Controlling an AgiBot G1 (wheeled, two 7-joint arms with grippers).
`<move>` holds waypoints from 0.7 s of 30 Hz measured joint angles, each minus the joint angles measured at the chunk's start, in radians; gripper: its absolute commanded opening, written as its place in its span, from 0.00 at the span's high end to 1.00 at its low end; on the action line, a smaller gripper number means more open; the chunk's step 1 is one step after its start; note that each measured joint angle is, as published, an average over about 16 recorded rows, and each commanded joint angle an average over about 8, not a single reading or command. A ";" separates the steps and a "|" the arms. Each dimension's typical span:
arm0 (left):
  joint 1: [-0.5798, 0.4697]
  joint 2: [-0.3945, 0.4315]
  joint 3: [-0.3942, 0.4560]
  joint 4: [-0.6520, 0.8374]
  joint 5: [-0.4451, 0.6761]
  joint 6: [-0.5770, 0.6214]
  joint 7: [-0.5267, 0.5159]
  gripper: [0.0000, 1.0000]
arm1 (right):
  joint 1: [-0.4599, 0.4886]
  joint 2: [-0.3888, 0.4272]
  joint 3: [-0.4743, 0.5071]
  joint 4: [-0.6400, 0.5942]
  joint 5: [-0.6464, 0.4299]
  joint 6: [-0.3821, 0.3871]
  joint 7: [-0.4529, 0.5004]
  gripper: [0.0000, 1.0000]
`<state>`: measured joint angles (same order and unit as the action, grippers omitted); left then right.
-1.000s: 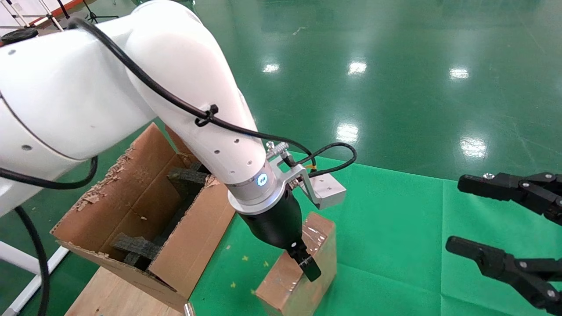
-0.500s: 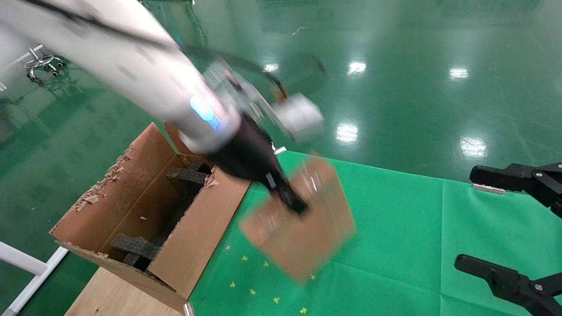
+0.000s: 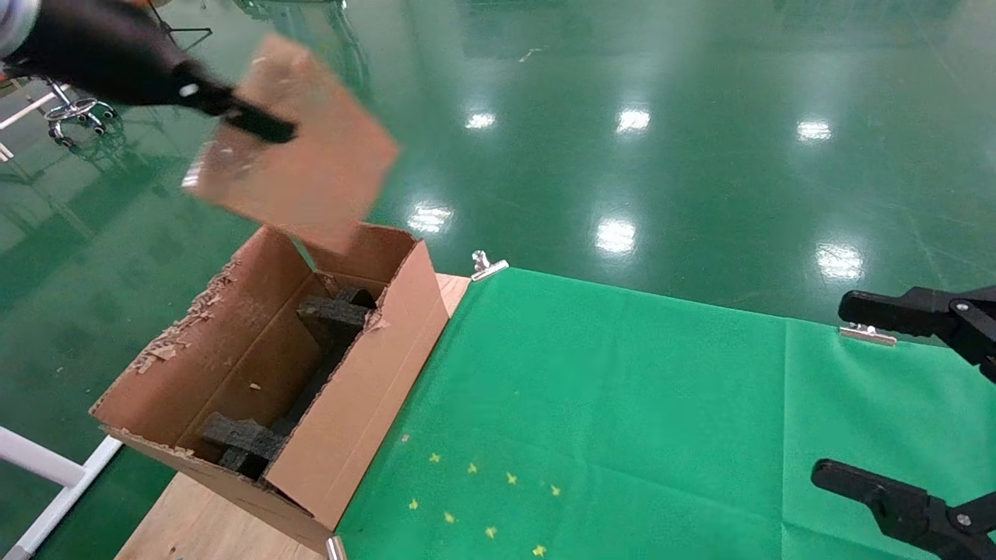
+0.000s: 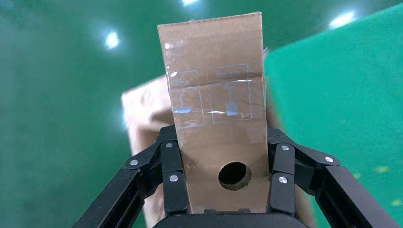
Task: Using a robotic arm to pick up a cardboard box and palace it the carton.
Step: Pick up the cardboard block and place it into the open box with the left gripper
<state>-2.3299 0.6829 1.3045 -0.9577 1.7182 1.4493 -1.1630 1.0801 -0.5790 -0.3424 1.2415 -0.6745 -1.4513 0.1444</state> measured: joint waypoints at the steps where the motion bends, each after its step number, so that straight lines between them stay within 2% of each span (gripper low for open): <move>1: 0.003 -0.006 0.004 0.031 0.009 -0.004 0.023 1.00 | 0.000 0.000 0.000 0.000 0.000 0.000 0.000 0.00; 10: 0.089 -0.024 0.036 0.287 0.032 -0.052 0.189 1.00 | 0.000 0.000 0.000 0.000 0.000 0.000 0.000 0.00; 21: 0.204 0.020 0.052 0.559 0.018 -0.138 0.351 1.00 | 0.000 0.000 0.000 0.000 0.000 0.000 0.000 0.00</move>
<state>-2.1263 0.7024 1.3561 -0.3990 1.7364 1.3117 -0.8121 1.0801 -0.5790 -0.3425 1.2415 -0.6745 -1.4513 0.1444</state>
